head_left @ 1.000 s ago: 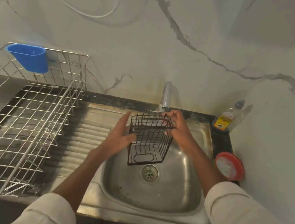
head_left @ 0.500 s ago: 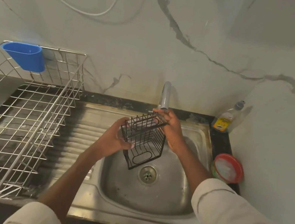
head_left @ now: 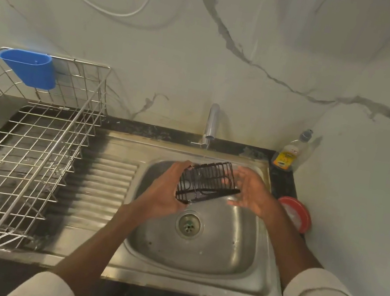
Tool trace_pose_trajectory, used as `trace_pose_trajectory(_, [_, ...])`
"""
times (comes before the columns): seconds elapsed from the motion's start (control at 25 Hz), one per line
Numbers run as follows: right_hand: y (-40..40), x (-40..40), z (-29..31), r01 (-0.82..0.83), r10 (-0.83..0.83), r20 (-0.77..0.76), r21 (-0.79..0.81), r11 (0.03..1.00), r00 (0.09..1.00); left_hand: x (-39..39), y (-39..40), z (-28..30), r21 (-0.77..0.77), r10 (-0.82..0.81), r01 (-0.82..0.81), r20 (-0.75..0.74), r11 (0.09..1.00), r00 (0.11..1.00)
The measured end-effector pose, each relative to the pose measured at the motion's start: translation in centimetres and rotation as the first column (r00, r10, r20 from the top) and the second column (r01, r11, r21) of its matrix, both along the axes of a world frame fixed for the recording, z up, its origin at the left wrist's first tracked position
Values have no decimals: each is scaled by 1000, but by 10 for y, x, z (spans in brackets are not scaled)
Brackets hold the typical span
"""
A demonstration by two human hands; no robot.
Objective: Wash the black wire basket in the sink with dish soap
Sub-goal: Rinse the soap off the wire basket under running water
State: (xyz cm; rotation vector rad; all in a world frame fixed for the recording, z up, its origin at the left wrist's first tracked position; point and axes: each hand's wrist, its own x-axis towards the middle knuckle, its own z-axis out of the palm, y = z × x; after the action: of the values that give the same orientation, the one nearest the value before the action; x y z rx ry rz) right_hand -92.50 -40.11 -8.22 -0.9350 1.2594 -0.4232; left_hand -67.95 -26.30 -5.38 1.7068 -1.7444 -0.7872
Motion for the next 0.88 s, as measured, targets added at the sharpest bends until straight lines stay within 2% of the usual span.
trace_pose_trajectory(0.08, [4,-7,-5,-65,71,-41,133,989,997,-7,9,-3,0,-85,85,1,996,996])
trace_pose_trajectory(0.16, [11,-8,-3,-81,72,48,216,973,996,-7,17,-8,11,-169,168,36,986,985])
trace_pose_trajectory(0.2, [14,-8,-1,-71,50,90,240,968,995,-6,21,-9,3,-216,217,82,976,973])
trace_pose_trajectory(0.32, [21,1,2,-66,60,30,261,963,998,0,31,-18,-11,-354,365,213,931,911])
trace_pose_trajectory(0.44, [29,10,-6,10,-27,50,321,947,998,12,33,-25,-105,-375,423,308,900,874])
trace_pose_trajectory(0.56, [35,7,-19,101,-131,72,323,941,989,20,38,-32,-187,-297,397,408,898,863])
trace_pose_trajectory(0.6, [39,8,-19,140,-171,71,322,936,983,22,39,-35,-196,-233,321,372,926,899])
trace_pose_trajectory(0.64, [43,8,-17,178,-219,88,337,925,972,26,37,-45,-180,-149,200,263,963,953])
trace_pose_trajectory(0.68, [47,9,-16,218,-268,104,346,913,958,30,33,-52,-102,-44,55,109,993,993])
trace_pose_trajectory(0.72, [50,9,-15,254,-305,109,337,907,946,36,28,-59,5,62,-62,-44,998,997])
trace_pose_trajectory(0.8, [54,9,-15,270,-306,84,297,916,948,44,18,-66,231,235,-184,-218,955,947])
trace_pose_trajectory(0.88, [57,16,-8,211,-226,34,246,946,973,46,7,-60,446,342,-167,-347,879,873])
